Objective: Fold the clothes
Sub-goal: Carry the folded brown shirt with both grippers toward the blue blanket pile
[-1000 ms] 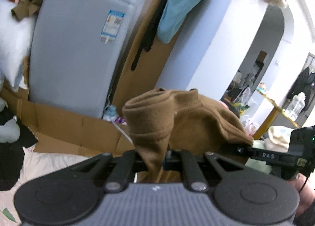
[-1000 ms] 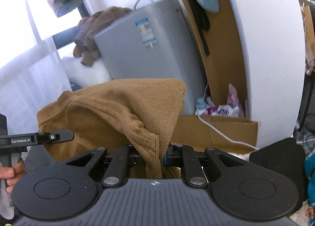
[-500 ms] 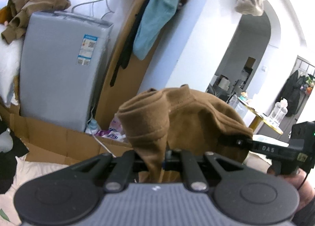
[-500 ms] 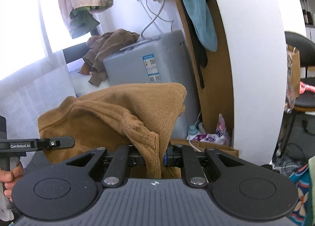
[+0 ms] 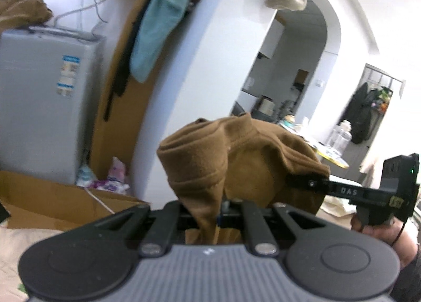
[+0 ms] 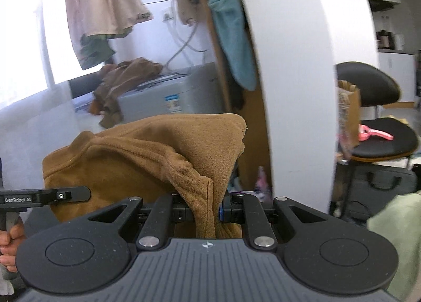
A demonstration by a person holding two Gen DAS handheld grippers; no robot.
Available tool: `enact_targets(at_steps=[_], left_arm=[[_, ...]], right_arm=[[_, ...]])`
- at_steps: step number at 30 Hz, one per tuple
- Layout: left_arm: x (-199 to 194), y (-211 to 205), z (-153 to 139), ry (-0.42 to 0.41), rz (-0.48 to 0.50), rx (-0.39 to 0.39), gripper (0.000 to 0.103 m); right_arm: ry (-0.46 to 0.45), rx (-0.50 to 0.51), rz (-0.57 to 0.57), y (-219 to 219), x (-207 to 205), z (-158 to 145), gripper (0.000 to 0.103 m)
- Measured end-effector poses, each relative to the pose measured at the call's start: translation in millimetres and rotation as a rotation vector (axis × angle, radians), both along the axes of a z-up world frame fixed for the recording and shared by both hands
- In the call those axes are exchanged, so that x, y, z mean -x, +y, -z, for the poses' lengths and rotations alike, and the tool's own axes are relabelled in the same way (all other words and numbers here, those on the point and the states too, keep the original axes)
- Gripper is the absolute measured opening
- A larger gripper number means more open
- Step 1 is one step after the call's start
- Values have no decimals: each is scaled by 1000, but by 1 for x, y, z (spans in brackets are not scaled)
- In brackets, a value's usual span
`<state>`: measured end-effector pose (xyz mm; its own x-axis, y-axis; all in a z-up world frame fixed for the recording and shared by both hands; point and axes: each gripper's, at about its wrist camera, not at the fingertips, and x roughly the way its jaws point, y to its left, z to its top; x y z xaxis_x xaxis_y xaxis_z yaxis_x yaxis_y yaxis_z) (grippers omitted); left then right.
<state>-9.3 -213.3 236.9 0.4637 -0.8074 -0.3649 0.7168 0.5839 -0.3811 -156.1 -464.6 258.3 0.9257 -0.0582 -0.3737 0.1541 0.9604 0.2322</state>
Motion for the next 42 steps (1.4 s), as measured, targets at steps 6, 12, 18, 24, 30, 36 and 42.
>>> enact_targets(at_steps=[6,12,18,24,30,36,42], left_arm=[[8,-25,18,25,112,7,8],[7,-57,56,53,204,-33,8],[-6,-86,102,82,264,-83,8],[-19,-104,135,135,274,-127,8],[-37,-119,171,180,276,-178,8],[-46,-136,207,196,328,-190,8],[-57,-159,241,224,381,-204,8]], right_arm=[[33,30,144,-8,28,15,14],[72,57,263,-19,48,51,14],[112,13,349,-40,52,103,14],[124,-1,413,-54,44,147,14],[160,-18,412,-69,28,189,14],[177,-9,443,-82,19,233,14],[155,-12,521,-95,21,271,14]])
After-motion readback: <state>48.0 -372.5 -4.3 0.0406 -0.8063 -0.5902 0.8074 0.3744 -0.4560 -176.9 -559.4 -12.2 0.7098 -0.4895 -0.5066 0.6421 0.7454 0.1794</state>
